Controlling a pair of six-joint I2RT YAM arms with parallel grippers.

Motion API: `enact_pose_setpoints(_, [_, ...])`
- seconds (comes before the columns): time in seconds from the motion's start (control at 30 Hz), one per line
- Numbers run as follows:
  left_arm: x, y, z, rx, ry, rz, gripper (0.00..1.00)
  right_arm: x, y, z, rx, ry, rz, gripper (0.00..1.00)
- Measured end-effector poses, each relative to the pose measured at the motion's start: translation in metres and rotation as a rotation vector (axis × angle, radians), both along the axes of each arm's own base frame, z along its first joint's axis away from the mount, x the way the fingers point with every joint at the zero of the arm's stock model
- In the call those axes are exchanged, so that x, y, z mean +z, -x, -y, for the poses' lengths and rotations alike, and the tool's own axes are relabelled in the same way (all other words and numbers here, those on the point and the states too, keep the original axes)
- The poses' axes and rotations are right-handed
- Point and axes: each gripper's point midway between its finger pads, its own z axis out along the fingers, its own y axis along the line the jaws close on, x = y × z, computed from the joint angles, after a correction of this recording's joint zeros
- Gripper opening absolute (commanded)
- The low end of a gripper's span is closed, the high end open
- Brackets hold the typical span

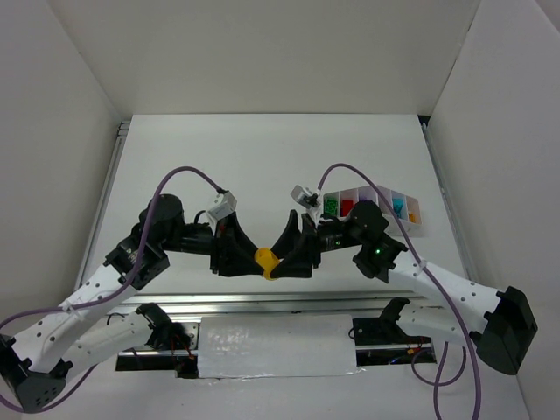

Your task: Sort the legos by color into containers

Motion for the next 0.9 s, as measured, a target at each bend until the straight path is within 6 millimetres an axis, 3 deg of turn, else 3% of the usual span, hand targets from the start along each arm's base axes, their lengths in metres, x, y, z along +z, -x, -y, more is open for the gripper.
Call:
enact_pose_setpoints(0.03, [0.000,0.000,0.000,-0.001,0.001,0.001,0.00,0.001,-0.001,-0.004,-0.003,0.004,0.005,0.61])
enact_pose_setpoints(0.1, [0.001,0.001,0.000,-0.006,0.003,0.002,0.00,0.003,-0.002,-0.008,-0.007,0.006,0.017,0.39])
enact_pose_setpoints(0.13, [0.002,0.001,0.000,-0.005,0.005,0.005,0.00,0.001,-0.003,-0.009,-0.008,0.013,0.016,0.24])
enact_pose_setpoints(0.17, [0.000,0.000,-0.001,0.009,-0.001,-0.004,0.00,-0.001,-0.004,-0.010,-0.014,0.019,0.014,0.00])
enact_pose_setpoints(0.2, [-0.001,-0.002,-0.003,0.025,-0.007,-0.010,0.00,-0.003,-0.006,-0.010,-0.023,0.029,0.004,0.00])
enact_pose_setpoints(0.27, [-0.004,-0.004,-0.003,0.037,-0.019,-0.015,0.34,-0.007,-0.008,-0.011,-0.031,0.043,0.001,0.00])
enact_pose_setpoints(0.33, [-0.008,-0.010,-0.004,0.076,-0.034,-0.008,0.99,-0.009,-0.013,-0.011,-0.065,0.053,0.021,0.00])
enact_pose_setpoints(0.4, [-0.011,-0.021,-0.005,0.157,-0.067,-0.015,1.00,-0.016,-0.026,-0.009,-0.143,0.079,0.046,0.00])
enact_pose_setpoints(0.5, [-0.011,-0.055,-0.018,0.399,-0.139,-0.023,1.00,-0.032,-0.070,0.014,-0.340,0.153,0.064,0.00])
enact_pose_setpoints(0.63, [-0.003,-0.098,-0.058,0.767,-0.212,-0.030,1.00,-0.058,-0.147,0.078,-0.687,0.288,0.050,0.00])
enact_pose_setpoints(0.73, [-0.008,-0.112,-0.088,0.943,-0.270,-0.020,1.00,-0.073,-0.185,0.125,-0.904,0.429,0.044,0.00])
enact_pose_setpoints(0.8, [-0.020,-0.115,-0.101,1.005,-0.315,-0.021,0.99,-0.070,-0.211,0.155,-1.034,0.503,0.026,0.00])
enact_pose_setpoints(0.9, [-0.048,-0.113,-0.114,1.043,-0.404,-0.043,1.00,-0.048,-0.259,0.205,-1.246,0.584,-0.003,0.00])
